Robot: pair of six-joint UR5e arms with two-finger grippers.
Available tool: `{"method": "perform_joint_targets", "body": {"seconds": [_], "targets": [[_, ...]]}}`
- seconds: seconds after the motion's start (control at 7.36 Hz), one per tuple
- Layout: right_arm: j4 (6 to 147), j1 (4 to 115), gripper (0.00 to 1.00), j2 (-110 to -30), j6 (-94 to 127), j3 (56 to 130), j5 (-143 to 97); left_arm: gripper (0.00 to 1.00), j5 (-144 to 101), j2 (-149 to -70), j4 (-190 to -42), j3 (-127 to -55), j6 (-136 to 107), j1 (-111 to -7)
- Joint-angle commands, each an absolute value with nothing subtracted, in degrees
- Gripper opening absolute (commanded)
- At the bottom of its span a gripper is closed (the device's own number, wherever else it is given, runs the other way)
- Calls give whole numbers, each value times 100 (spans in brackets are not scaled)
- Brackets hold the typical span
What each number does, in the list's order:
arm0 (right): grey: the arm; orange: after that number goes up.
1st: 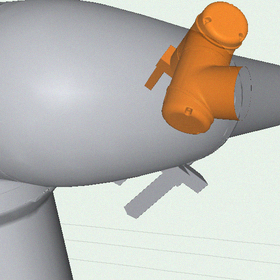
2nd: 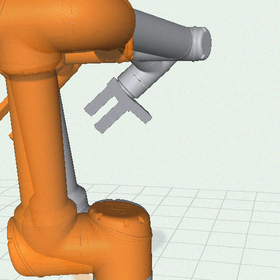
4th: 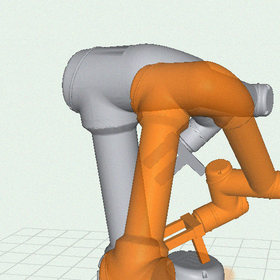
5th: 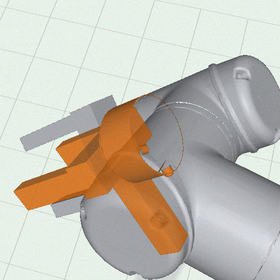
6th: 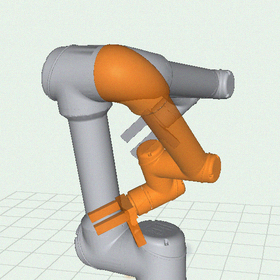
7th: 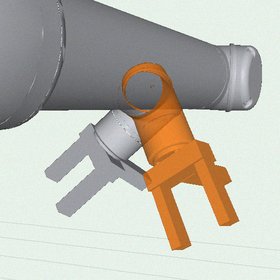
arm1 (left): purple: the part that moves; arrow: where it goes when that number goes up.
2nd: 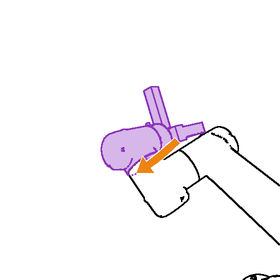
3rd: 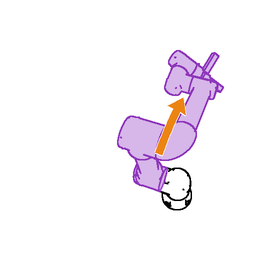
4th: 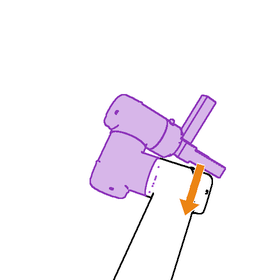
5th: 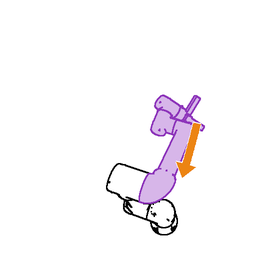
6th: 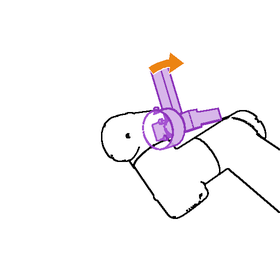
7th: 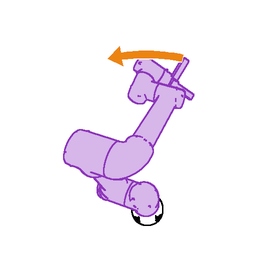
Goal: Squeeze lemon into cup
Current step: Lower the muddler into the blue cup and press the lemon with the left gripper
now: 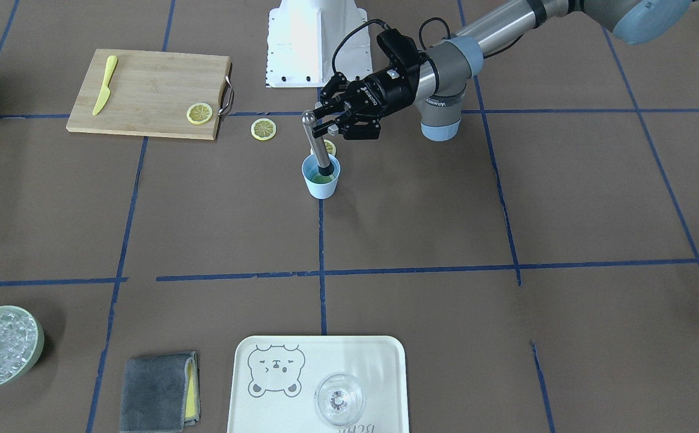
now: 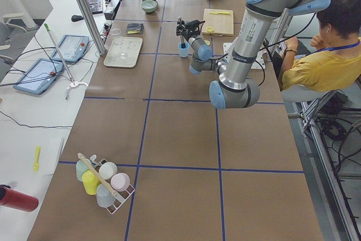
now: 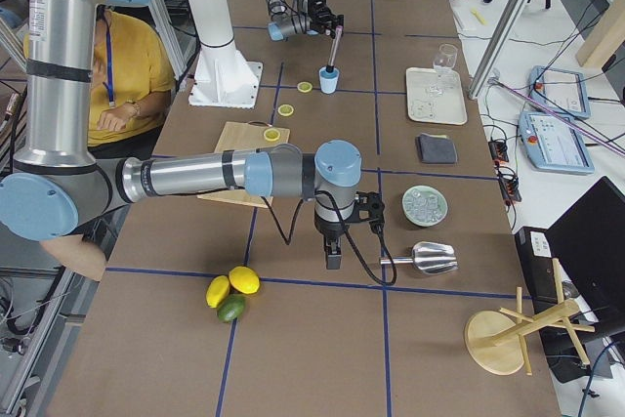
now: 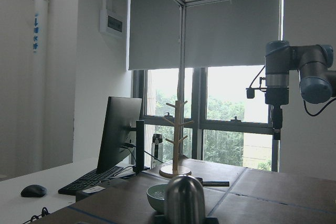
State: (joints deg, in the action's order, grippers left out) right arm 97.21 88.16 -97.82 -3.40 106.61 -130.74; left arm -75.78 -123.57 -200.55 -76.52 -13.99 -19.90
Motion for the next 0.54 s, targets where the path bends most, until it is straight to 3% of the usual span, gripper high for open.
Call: {"method": "perform_joint_targets", "body": {"seconds": [0.0, 0.41], "targets": [[9721, 8824, 100, -9782, -334, 10661, -13078, 0, -7366, -12357, -20083, -7410, -1318, -1759], [9721, 8824, 100, -9774, -334, 10661, -13078, 0, -7365, -12445, -20083, -7462, -1318, -1758]]}}
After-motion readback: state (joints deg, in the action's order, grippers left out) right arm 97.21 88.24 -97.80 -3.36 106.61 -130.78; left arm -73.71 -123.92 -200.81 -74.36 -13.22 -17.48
